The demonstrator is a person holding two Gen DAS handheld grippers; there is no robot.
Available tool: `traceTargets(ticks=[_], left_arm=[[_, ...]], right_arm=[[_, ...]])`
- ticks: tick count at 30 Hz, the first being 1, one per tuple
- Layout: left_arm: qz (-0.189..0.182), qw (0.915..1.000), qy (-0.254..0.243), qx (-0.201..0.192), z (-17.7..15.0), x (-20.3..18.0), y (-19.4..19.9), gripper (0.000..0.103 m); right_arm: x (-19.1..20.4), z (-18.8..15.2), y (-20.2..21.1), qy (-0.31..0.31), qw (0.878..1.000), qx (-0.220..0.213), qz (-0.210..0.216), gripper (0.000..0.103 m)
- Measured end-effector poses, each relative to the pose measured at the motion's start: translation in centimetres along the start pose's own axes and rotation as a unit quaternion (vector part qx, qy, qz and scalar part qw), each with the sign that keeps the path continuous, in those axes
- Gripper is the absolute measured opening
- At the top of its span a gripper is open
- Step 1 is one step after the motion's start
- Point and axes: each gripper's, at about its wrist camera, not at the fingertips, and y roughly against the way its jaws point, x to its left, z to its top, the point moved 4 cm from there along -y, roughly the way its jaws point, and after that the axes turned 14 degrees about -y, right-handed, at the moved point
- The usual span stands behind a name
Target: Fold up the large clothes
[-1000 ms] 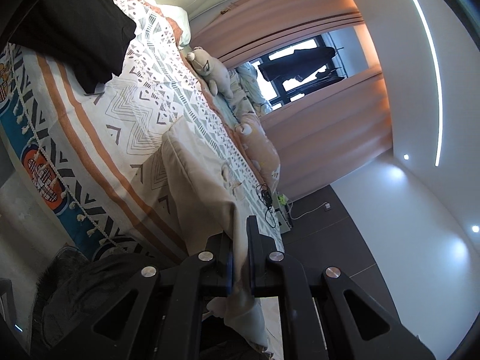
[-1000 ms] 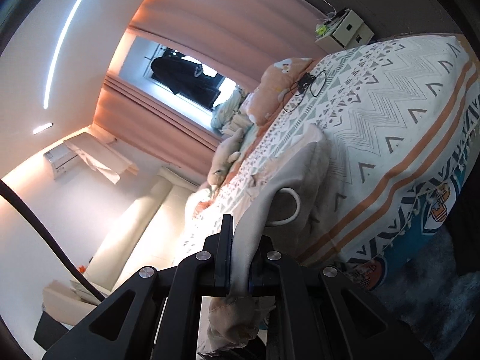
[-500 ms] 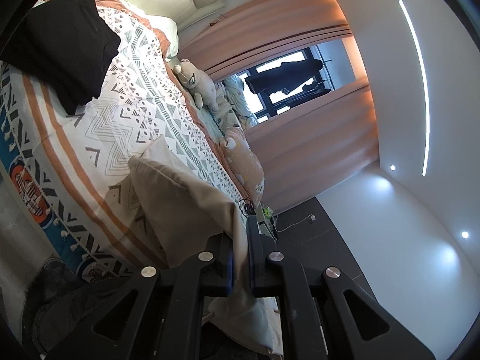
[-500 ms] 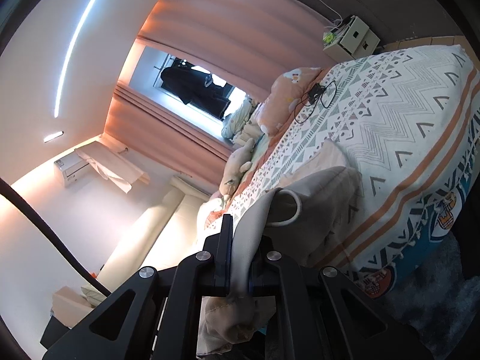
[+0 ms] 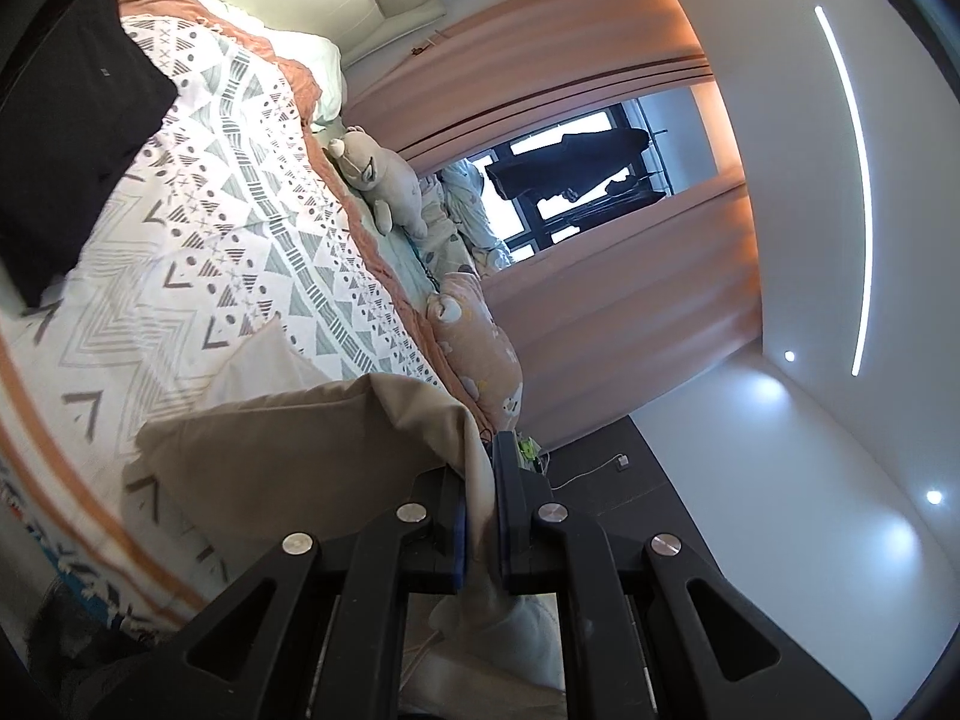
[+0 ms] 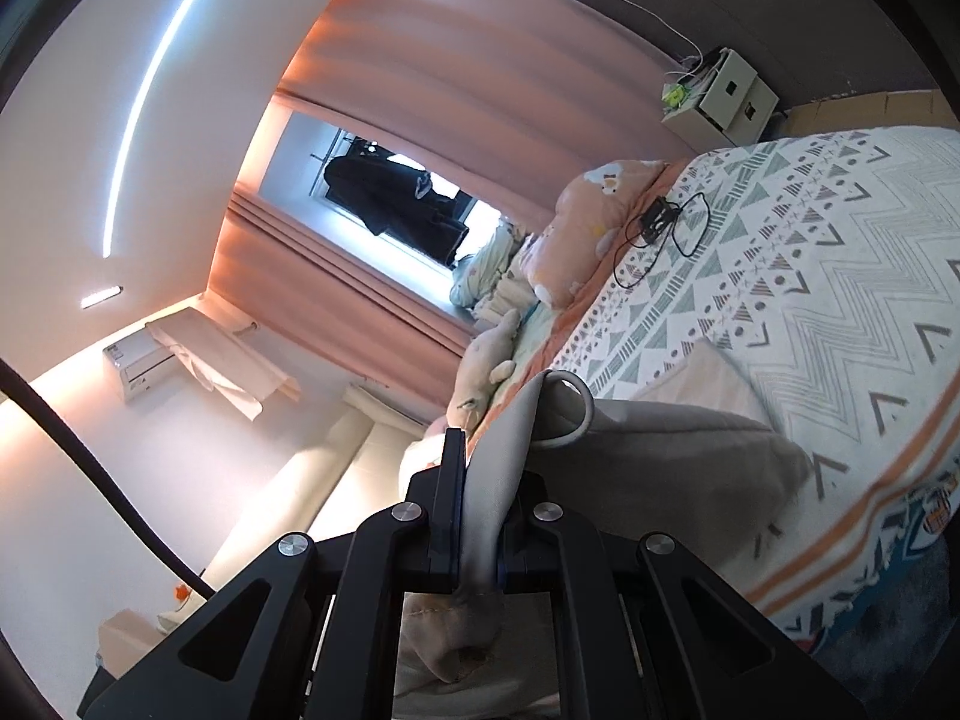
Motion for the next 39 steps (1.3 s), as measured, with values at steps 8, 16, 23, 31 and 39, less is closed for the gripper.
traceTargets(ticks=[8, 16, 23, 31, 39], left_arm=[[0.014, 0.9998, -0.002, 0.012, 3.0, 0.4, -6.0, 0.009], [0.037, 0.9987, 0.013, 0.033, 3.8, 2.8, -11.6, 0.009], [0.057, 0.9967, 0.026, 0.052, 3.9, 5.4, -16.5, 0.009], [0.088, 0.9913, 0.054, 0.082, 2.7, 9.5, -21.9, 0.009], [0.112, 0.9844, 0.095, 0.097, 1.3, 13.2, -25.5, 0.009]], right_arm=[[-0.2, 2.9, -7.3, -0.018, 1.0, -0.002, -0.007, 0.004], [-1.7, 5.2, -12.7, -0.039, 0.999, -0.005, -0.029, 0.004], [-3.6, 6.3, -17.4, -0.06, 0.997, 0.002, -0.048, 0.004], [-6.6, 7.2, -22.7, -0.089, 0.992, 0.001, -0.093, 0.008], [-9.2, 7.2, -26.0, -0.122, 0.986, 0.007, -0.113, 0.009]])
